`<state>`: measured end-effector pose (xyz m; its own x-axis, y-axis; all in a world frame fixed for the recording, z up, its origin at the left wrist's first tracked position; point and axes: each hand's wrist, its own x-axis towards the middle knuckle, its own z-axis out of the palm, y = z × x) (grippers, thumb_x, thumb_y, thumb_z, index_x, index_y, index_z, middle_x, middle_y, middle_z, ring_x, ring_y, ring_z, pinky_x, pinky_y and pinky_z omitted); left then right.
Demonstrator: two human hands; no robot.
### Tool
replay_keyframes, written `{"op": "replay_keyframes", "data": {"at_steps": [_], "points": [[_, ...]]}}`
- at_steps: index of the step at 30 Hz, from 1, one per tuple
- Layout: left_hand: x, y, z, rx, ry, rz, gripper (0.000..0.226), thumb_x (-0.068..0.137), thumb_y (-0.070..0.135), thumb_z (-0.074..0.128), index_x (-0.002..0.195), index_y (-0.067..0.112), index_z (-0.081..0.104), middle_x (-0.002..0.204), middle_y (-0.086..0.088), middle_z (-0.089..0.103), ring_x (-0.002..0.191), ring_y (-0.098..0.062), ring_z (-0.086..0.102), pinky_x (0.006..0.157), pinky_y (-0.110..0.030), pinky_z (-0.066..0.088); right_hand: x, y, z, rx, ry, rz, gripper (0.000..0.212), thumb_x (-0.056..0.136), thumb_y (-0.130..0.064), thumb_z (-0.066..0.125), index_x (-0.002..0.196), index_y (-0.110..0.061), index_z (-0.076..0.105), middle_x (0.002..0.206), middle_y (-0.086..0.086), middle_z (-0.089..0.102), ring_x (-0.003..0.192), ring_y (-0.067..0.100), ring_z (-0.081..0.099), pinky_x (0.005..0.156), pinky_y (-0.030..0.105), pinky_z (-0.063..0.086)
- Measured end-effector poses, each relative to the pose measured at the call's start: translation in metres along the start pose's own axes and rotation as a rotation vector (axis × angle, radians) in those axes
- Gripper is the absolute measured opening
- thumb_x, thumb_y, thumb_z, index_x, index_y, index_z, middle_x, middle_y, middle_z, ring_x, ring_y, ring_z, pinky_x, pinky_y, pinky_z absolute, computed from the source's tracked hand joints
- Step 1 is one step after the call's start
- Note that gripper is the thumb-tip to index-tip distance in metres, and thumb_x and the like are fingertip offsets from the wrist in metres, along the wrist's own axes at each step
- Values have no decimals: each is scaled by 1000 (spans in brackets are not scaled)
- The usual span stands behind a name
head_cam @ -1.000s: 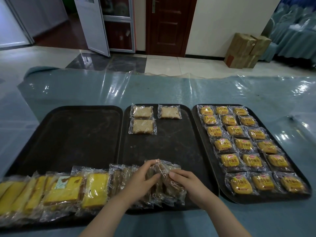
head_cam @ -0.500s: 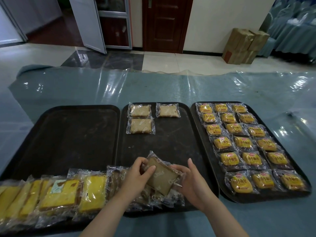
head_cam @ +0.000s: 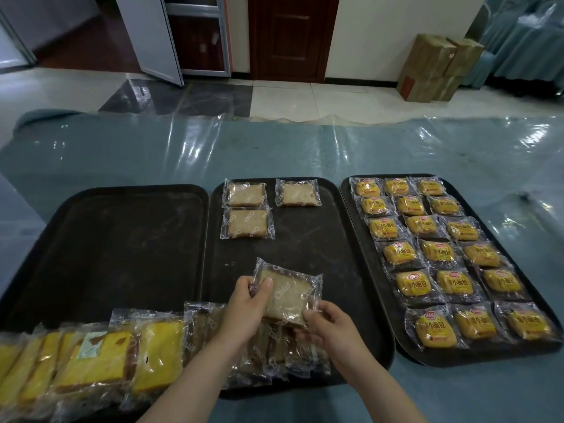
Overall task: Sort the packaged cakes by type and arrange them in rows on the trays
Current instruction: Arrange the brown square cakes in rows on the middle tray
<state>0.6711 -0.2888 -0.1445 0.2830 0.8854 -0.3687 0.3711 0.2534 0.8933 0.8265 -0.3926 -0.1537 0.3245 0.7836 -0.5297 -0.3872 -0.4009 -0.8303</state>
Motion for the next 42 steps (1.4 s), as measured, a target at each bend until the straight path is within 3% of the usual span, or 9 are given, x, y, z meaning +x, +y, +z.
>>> {"op": "replay_keyframes", "data": {"at_steps": [4, 9, 14, 22, 25, 30, 33, 37, 42], "points": [[13, 3, -2, 99, -32, 21, 30, 100, 42, 50, 124, 25, 48, 108, 10, 60, 99, -7, 58, 73, -24, 43, 16, -8, -5, -42, 32, -40, 17, 94, -6, 64, 111, -2, 64, 103, 18, 72, 90, 30, 73, 76, 34, 60], [32, 6, -2, 212, -81, 95, 34, 101, 32, 52, 134, 28, 45, 123, 16, 51, 115, -4, 49, 91, -21, 39, 46, -23, -13, -99, 101, -67, 10, 95, -8, 64, 104, -6, 66, 104, 17, 72, 93, 29, 73, 82, 41, 61], [56, 6, -10, 375, -99, 132, 46, 99, 33, 55, 143, 25, 43, 139, 8, 48, 131, -9, 44, 111, -32, 38, 82, -45, -22, -99, 148, -78, 14, 96, -6, 60, 109, -1, 63, 108, 15, 68, 98, 28, 71, 71, 27, 60], [93, -1, -18, 715, -186, 16, 55, 101, 39, 46, 152, 25, 32, 161, 0, 25, 149, -24, 17, 121, -41, 20, 158, -59, -31, -148, 222, -20, 21, 97, -6, 61, 118, -5, 59, 112, 12, 63, 96, 24, 68, 75, 30, 60], [103, -7, -19, 800, -192, -39, 56, 102, 46, 41, 154, 29, 27, 165, 0, 10, 152, -29, 5, 122, -48, 15, 179, -66, -28, -146, 237, 6, 22, 97, -5, 60, 119, -7, 57, 107, 7, 60, 95, 24, 66, 75, 31, 58], [107, -17, -20, 949, -203, 11, 60, 102, 52, 34, 156, 28, 21, 166, -2, 3, 152, -30, 1, 122, -44, 19, 210, -74, -30, -186, 227, 29, 25, 96, -4, 60, 121, -5, 56, 103, 8, 60, 90, 24, 65, 71, 32, 58], [107, -21, -22, 997, -215, 31, 61, 103, 52, 33, 157, 30, 18, 166, -1, 2, 152, -29, 0, 120, -42, 23, 223, -78, -31, -226, 226, 24, 26, 97, -5, 61, 122, -4, 56, 108, 13, 61, 91, 26, 66, 68, 30, 58], [107, -19, -23, 1012, -214, 39, 60, 103, 52, 32, 157, 30, 18, 166, -1, 2, 152, -28, 0, 120, -41, 25, 237, -84, -30, -349, 239, -22, 23, 99, -10, 58, 120, -3, 58, 106, 12, 61, 77, 19, 65, 66, 26, 58], [106, -22, -21, 1018, -186, 54, 59, 103, 52, 31, 157, 31, 18, 166, -1, 2, 152, -27, 1, 119, -40, 27, 250, -88, -28, -500, 273, -65, 24, 99, -15, 58, 121, -6, 57, 102, 8, 65, 74, 22, 70, 75, 36, 61]]}}
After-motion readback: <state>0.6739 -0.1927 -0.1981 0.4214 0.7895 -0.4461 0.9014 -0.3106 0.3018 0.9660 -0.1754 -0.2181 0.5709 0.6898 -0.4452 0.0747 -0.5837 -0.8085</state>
